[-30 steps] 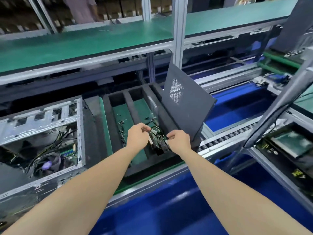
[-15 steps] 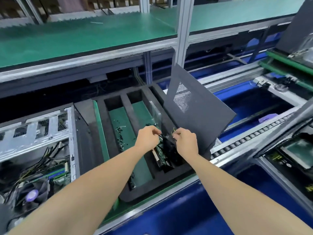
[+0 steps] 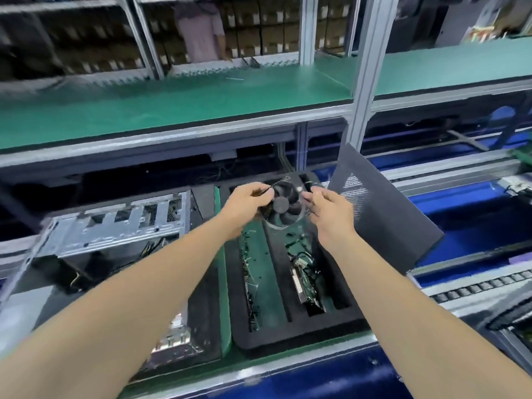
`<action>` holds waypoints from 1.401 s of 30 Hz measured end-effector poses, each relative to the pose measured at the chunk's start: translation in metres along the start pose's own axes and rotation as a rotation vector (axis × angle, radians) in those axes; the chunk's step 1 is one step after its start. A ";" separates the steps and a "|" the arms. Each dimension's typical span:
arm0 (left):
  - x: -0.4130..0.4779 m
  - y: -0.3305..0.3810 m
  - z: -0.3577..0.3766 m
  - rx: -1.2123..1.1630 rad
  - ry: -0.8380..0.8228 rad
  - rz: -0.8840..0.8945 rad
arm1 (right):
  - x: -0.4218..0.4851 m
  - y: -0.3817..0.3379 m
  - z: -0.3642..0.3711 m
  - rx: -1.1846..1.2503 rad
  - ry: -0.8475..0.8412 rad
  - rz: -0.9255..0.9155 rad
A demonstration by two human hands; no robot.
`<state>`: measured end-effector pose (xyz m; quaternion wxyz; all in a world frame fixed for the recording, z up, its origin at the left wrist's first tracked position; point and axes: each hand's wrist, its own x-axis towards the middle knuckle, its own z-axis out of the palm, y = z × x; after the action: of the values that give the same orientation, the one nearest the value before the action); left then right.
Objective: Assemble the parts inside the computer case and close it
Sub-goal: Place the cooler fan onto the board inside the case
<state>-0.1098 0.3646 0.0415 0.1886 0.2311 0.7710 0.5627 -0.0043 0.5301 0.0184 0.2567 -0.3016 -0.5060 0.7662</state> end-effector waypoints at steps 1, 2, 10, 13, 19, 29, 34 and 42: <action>-0.010 0.005 -0.018 -0.005 0.026 -0.004 | -0.007 -0.001 0.012 0.074 -0.039 0.019; -0.020 0.008 -0.035 -0.022 0.055 -0.006 | -0.014 -0.003 0.024 0.134 -0.073 0.035; -0.126 0.010 -0.166 -0.169 0.383 -0.217 | -0.085 0.006 0.126 0.250 -0.498 0.102; -0.158 0.005 -0.202 -0.339 0.356 -0.475 | -0.114 0.011 0.162 0.295 -0.720 0.136; -0.195 -0.021 -0.259 -0.822 0.080 -0.559 | -0.155 0.019 0.227 0.369 -0.729 0.221; -0.176 -0.078 -0.325 -0.173 -0.026 -0.438 | -0.168 0.069 0.259 0.095 -0.349 0.048; -0.162 -0.085 -0.344 0.162 -0.077 -0.297 | -0.162 0.088 0.243 -0.123 -0.140 -0.054; -0.140 -0.071 -0.350 0.850 -0.220 -0.016 | -0.160 0.077 0.225 -0.891 -0.395 -0.187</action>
<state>-0.1975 -0.0069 0.0821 0.1619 0.3408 0.9111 0.1661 -0.0643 0.2514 0.0480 0.0695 -0.1845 -0.8482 0.4916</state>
